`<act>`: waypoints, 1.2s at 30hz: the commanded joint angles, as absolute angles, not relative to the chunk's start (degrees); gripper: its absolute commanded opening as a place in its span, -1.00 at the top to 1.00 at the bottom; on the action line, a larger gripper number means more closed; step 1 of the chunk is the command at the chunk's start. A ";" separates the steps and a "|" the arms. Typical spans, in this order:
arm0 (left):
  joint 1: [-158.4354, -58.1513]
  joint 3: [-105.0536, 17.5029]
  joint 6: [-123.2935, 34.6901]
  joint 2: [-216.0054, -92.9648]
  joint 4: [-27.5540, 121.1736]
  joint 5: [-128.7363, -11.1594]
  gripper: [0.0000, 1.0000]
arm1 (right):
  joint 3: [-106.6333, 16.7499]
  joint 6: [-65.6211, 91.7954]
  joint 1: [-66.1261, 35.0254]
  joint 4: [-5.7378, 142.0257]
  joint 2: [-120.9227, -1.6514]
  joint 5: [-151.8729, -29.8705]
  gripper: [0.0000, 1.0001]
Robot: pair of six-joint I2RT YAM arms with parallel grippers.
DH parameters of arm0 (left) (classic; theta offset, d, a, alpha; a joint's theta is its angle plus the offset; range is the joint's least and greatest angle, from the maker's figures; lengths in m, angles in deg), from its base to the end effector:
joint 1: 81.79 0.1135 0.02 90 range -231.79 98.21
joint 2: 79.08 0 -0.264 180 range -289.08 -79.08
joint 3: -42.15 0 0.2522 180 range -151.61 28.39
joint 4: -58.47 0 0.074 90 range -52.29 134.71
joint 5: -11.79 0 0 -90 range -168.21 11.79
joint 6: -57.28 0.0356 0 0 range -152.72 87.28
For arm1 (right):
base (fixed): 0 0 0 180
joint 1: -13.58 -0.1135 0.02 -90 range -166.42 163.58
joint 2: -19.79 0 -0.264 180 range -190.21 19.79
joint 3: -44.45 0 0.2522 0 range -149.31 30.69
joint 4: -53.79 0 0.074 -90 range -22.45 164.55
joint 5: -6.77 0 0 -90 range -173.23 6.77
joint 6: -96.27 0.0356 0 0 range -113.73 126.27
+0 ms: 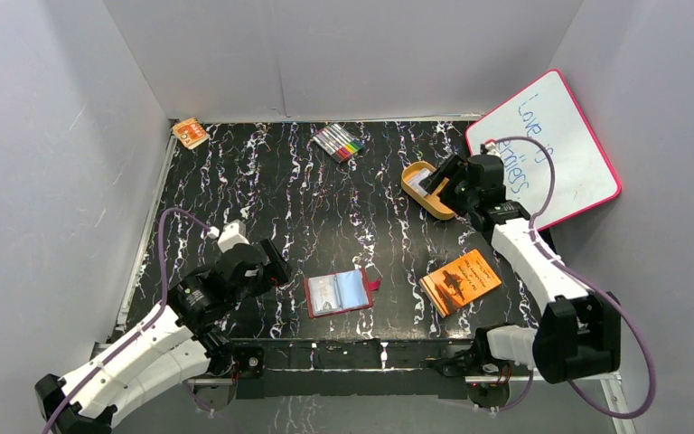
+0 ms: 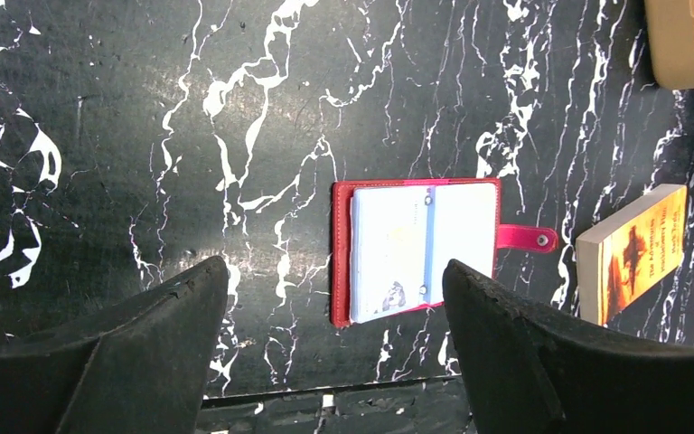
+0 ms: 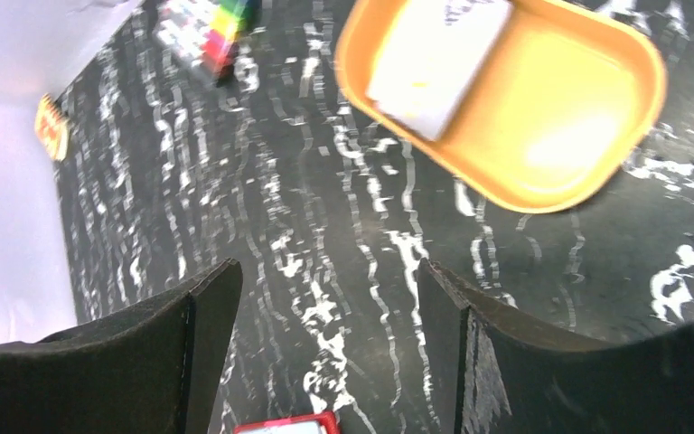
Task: Put the credit cards into the card holder
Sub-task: Pick up the credit card from the storage box.
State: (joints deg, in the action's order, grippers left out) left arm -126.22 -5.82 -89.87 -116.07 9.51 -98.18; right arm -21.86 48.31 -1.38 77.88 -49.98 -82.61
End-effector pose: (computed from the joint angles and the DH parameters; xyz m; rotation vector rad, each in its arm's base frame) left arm 0.1095 -0.0903 0.2542 -0.4405 2.2104 -0.5991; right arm 0.2683 0.0713 0.2953 0.5000 2.0468 0.5994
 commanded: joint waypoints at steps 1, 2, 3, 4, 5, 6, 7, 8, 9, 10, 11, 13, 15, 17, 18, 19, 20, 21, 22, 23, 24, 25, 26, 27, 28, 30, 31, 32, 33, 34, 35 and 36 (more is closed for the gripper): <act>-126.27 -4.74 -91.08 -116.32 9.46 -98.23 -0.69 | -17.05 56.57 4.39 63.42 -53.15 -83.71 -0.56; -126.27 -4.80 -91.28 -116.68 9.38 -97.83 -0.69 | -16.51 57.17 5.25 60.78 -54.33 -83.53 -0.55; -126.27 -4.90 -91.42 -117.11 9.40 -97.53 -0.68 | -16.63 57.17 5.78 58.85 -55.84 -81.88 -0.54; -126.27 -4.91 -91.95 -117.66 9.31 -97.39 -0.67 | -17.49 56.88 6.08 58.13 -57.83 -81.02 -0.54; -126.28 -4.84 -92.69 -118.10 9.29 -97.26 -0.66 | -18.96 56.91 6.44 58.53 -60.33 -80.66 -0.54; -126.27 -4.83 -93.25 -118.63 9.29 -97.03 -0.65 | -20.32 57.13 6.83 58.69 -63.63 -81.15 -0.54; -126.27 -4.79 -93.88 -119.09 9.40 -96.69 -0.65 | -21.72 57.48 7.23 58.55 -65.77 -81.95 -0.53; -126.27 -4.67 -94.38 -119.45 9.61 -96.16 -0.64 | -22.95 57.91 7.42 58.31 -67.71 -82.33 -0.53; -126.27 -4.59 -94.80 -119.73 9.75 -95.87 -0.63 | -23.99 58.10 7.54 57.68 -69.19 -82.60 -0.52; -126.27 -4.43 -95.08 -119.87 9.85 -95.80 -0.63 | -25.06 58.01 7.58 57.06 -70.79 -82.76 -0.51; -126.29 -4.21 -95.43 -119.94 9.85 -95.76 -0.62 | -26.31 57.84 7.57 57.02 -72.32 -82.74 -0.49; -126.27 -3.61 -96.32 -119.97 9.84 -95.64 -0.61 | -29.23 57.45 7.52 58.57 -75.79 -82.75 -0.46; -126.27 -3.05 -96.81 -119.97 10.05 -95.30 -0.61 | -31.52 57.10 7.52 59.98 -78.12 -82.88 -0.43; -126.27 -3.02 -96.81 -120.14 10.16 -95.33 -0.60 | -31.77 57.50 7.51 59.97 -79.47 -82.88 -0.42; -126.27 -3.13 -96.74 -120.30 10.16 -95.45 -0.60 | -31.56 57.69 7.55 59.75 -79.92 -82.88 -0.41; -126.27 -3.30 -96.56 -120.50 10.11 -95.62 -0.60 | -31.43 57.94 7.56 59.38 -80.34 -82.88 -0.40; -126.27 -3.47 -96.39 -120.76 10.15 -95.76 -0.60 | -31.38 58.10 7.53 59.30 -80.81 -84.16 -0.39; -126.27 -3.69 -96.29 -121.02 10.11 -95.90 -0.60 | -31.51 58.13 7.51 59.52 -81.39 -84.69 -0.38; -126.27 -3.79 -96.08 -121.42 10.20 -95.96 -0.60 | -31.72 58.15 7.51 59.79 -81.84 -84.72 -0.38; -126.27 -3.97 -95.90 -121.87 10.17 -95.96 -0.60 | -31.81 58.26 7.53 60.07 -82.30 -84.72 -0.37; -126.28 -4.10 -95.79 -122.25 10.17 -95.92 -0.60 | -31.83 58.30 7.51 60.28 -82.53 -84.72 -0.37; -126.27 -4.10 -95.66 -122.64 10.24 -95.81 -0.60 | -31.80 58.36 7.51 60.40 -82.84 -84.72 -0.37; -126.29 -4.11 -95.61 -122.91 10.30 -95.67 -0.60 | -31.73 58.43 7.51 60.50 -83.01 -84.79 -0.37; -126.27 -4.08 -95.57 -123.25 10.35 -95.54 -0.60 | -31.60 58.50 7.51 60.52 -83.23 -84.88 -0.37; -126.28 -3.98 -95.62 -123.47 10.37 -95.44 -0.60 | -31.48 58.56 7.55 60.59 -83.40 -84.90 -0.36; -126.27 -3.80 -95.60 -123.68 10.50 -95.35 -0.60 | -31.40 58.50 7.51 60.61 -83.95 -85.03 -0.36; -126.27 -3.73 -95.62 -123.68 10.53 -95.35 -0.60 | -31.41 58.49 7.53 60.73 -84.36 -85.07 -0.35; -126.27 -3.65 -95.59 -123.68 10.62 -95.35 -0.60 | -31.50 58.48 7.56 60.77 -84.69 -85.22 -0.32; -126.27 -3.60 -95.58 -123.69 10.76 -95.28 -0.60 | -31.47 58.41 7.59 60.85 -85.00 -85.39 -0.29; -126.27 -3.60 -95.53 -123.65 10.82 -95.26 -0.60 | -31.42 58.45 7.53 60.82 -85.28 -85.61 -0.27; -126.29 -3.60 -95.55 -123.51 10.86 -95.26 -0.60 | -31.41 58.40 7.56 60.79 -85.52 -85.79 -0.24; -126.27 -3.60 -95.56 -123.48 10.87 -95.33 -0.59 | -31.34 58.39 7.51 60.78 -85.84 -85.93 -0.20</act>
State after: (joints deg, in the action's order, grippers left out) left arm -126.22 -3.20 -95.79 -123.79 10.49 -95.01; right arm -29.53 58.32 7.36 61.70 -84.78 -85.14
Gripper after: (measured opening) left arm 0.802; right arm 0.629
